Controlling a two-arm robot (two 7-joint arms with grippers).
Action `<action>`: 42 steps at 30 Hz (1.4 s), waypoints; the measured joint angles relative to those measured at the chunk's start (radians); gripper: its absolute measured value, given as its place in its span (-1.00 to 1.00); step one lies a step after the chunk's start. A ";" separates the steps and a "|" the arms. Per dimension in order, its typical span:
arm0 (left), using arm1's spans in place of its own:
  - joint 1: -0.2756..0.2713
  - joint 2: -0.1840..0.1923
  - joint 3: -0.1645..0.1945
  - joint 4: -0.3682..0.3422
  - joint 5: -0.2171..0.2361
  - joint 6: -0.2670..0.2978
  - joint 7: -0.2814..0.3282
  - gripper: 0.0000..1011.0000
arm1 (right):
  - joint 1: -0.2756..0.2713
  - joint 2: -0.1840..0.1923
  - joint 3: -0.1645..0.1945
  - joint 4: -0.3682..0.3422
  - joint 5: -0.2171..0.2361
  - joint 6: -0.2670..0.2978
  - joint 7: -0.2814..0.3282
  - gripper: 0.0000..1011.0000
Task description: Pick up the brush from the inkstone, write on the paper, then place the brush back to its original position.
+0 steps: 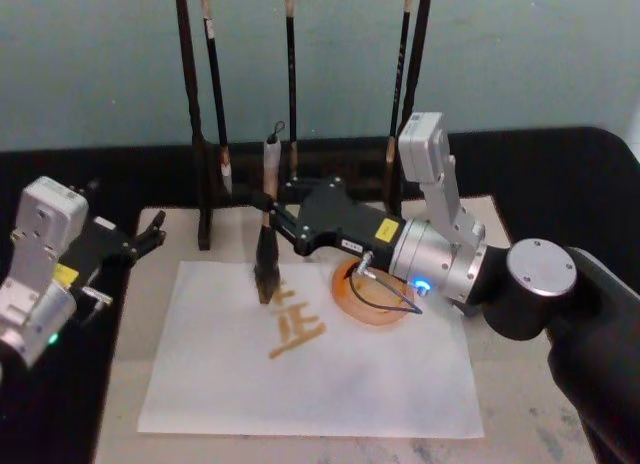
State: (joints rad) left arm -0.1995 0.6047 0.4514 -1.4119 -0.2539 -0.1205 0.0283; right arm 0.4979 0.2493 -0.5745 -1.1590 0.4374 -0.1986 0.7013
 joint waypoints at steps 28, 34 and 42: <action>0.000 0.000 0.000 0.000 0.000 0.000 0.000 1.00 | -0.042 0.032 0.032 -0.108 0.034 -0.008 -0.026 -0.65; 0.000 0.000 0.000 0.000 0.000 0.000 0.000 1.00 | -0.059 0.034 0.074 -0.130 0.094 0.007 -0.040 -0.65; 0.000 0.000 0.000 0.000 0.000 0.000 0.000 1.00 | -0.101 0.039 0.157 -0.167 0.225 0.065 -0.077 -0.65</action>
State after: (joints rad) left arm -0.1995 0.6047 0.4514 -1.4119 -0.2539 -0.1205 0.0283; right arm 0.3966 0.2882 -0.4173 -1.3258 0.6621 -0.1333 0.6238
